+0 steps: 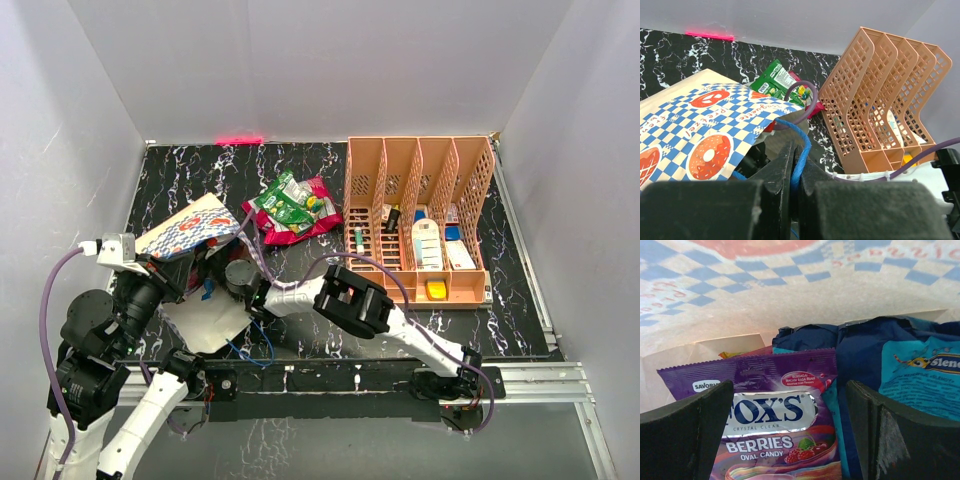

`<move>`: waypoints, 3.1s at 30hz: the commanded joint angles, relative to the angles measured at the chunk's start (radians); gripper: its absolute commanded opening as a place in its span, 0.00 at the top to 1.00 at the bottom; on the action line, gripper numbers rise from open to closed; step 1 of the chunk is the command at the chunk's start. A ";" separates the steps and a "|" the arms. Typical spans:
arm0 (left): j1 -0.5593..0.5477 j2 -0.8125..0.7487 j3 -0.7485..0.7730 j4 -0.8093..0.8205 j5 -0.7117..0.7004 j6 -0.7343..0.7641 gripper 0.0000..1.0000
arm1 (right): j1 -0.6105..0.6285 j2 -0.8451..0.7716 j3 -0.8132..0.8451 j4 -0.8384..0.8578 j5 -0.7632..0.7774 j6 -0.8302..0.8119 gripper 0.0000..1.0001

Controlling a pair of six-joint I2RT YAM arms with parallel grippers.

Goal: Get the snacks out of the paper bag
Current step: Take out the snack from the paper bag, then place the snack at the center of the board.

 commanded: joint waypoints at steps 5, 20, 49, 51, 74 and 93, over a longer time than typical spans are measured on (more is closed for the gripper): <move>-0.002 -0.016 0.019 0.015 0.037 -0.017 1.00 | -0.015 0.081 0.138 -0.041 -0.005 0.093 0.07; -0.001 -0.008 0.026 -0.016 -0.054 -0.036 1.00 | -0.017 -0.044 0.002 -0.033 -0.130 0.119 0.93; -0.001 0.033 0.053 -0.046 -0.240 -0.120 1.00 | -0.005 -0.686 -0.612 0.165 -0.386 0.016 0.93; -0.001 0.034 0.055 -0.051 -0.246 -0.119 1.00 | -0.005 -0.757 -0.649 0.111 -0.409 0.005 0.93; -0.002 0.025 0.022 -0.103 -0.303 -0.143 1.00 | -0.098 -1.385 -0.755 -0.665 -0.081 -0.274 0.93; -0.001 0.038 0.057 -0.126 -0.305 -0.146 1.00 | -0.369 -0.806 -0.361 -0.728 -0.153 -0.167 0.93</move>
